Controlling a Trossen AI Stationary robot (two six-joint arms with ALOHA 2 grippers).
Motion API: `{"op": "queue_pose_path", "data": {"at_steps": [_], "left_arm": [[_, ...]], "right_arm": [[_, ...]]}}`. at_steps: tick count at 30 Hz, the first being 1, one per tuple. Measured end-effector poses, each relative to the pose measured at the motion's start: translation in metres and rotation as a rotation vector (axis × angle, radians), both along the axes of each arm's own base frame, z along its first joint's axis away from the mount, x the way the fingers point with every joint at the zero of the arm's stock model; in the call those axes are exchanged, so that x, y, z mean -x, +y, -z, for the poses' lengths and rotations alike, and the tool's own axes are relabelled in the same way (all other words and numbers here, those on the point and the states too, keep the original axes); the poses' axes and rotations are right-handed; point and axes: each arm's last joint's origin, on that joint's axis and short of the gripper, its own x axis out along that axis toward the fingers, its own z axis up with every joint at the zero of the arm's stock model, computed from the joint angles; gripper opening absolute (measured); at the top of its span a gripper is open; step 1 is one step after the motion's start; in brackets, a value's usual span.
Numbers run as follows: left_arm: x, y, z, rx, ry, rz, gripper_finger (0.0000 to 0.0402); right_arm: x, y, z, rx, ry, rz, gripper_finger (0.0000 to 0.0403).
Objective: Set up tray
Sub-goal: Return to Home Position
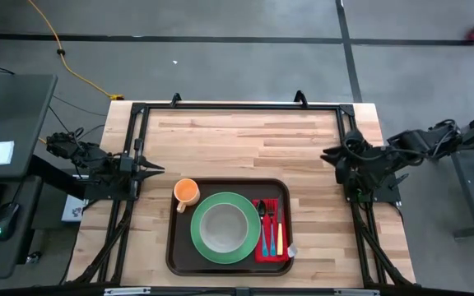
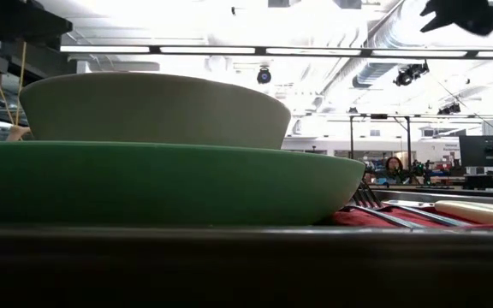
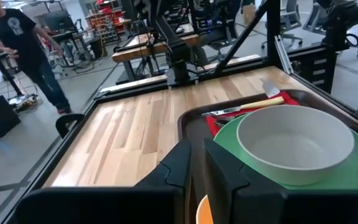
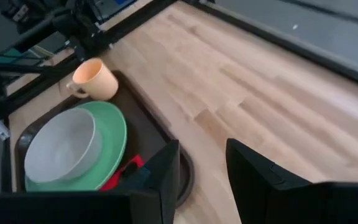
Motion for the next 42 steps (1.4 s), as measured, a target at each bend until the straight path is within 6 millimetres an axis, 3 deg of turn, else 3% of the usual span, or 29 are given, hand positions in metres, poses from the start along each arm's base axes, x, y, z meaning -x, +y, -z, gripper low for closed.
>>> {"op": "queue_pose_path", "data": {"at_steps": [8, 17, 28, 37, 42], "left_arm": [[0.0, -0.001, -0.005, 0.005, -0.044, 0.034, 0.0069], [-0.014, -0.009, -0.008, -0.023, -0.023, 0.068, 0.0069], [-0.018, -0.012, -0.015, -0.103, -0.091, 0.086, 0.0069], [-0.019, -0.012, 0.024, -0.028, -0.095, 0.083, 0.0069], [-0.022, -0.014, 0.031, -0.041, -0.089, 0.095, 0.0069]], "right_arm": [[0.015, -0.004, 0.049, -0.12, -0.149, -0.07, 0.011], [0.031, -0.01, 0.082, -0.199, -0.313, -0.114, 0.011], [0.044, -0.015, 0.099, -0.193, -0.44, -0.151, 0.011], [0.045, -0.015, 0.101, -0.196, -0.43, -0.174, 0.011], [0.045, -0.015, 0.1, -0.186, -0.444, -0.16, 0.011]]}}
